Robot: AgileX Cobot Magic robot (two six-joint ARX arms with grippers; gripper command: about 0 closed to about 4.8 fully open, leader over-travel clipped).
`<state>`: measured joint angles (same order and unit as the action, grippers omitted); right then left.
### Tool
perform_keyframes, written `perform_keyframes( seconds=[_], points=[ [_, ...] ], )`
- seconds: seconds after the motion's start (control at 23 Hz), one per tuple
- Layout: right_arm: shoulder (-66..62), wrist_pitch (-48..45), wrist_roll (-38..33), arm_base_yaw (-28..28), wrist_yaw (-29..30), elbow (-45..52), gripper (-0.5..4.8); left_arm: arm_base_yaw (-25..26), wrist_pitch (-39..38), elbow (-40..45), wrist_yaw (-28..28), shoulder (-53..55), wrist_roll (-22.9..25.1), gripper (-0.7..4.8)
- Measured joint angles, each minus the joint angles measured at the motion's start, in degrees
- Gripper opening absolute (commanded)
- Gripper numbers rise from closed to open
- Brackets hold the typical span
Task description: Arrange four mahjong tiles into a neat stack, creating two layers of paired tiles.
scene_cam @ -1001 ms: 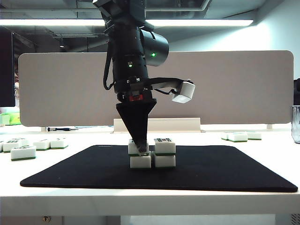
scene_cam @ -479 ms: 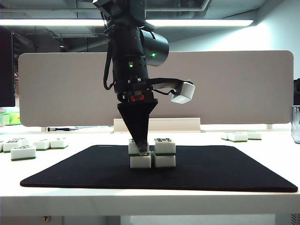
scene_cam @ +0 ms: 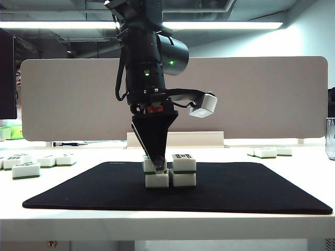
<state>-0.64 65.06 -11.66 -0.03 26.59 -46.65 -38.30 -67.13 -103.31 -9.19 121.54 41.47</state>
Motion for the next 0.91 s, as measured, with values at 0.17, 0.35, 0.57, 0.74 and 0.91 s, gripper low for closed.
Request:
perform_keyframes(
  seconds=[0.17, 0.35, 0.57, 0.74, 0.91],
  points=[
    [0.0, 0.0, 0.0, 0.0, 0.0, 0.0, -0.01, -0.5, -2.6, -1.1, 0.5, -0.4, -0.2, 3.10],
    [0.0, 0.0, 0.0, 0.0, 0.0, 0.0, -0.01, -0.3, -6.1, -5.5, 1.5, -3.4, -5.1, 3.09],
    [0.0, 0.0, 0.0, 0.0, 0.0, 0.0, -0.01, 0.2, -11.9, -5.7, 9.8, -9.2, -7.7, 1.18],
    [0.0, 0.0, 0.0, 0.0, 0.0, 0.0, -0.01, 1.0, -14.6, -5.6, 10.7, -15.0, -10.3, 0.11],
    [0.0, 0.0, 0.0, 0.0, 0.0, 0.0, -0.01, 0.9, -14.6, -5.6, 10.7, -21.9, -14.5, -0.06]
  ],
)
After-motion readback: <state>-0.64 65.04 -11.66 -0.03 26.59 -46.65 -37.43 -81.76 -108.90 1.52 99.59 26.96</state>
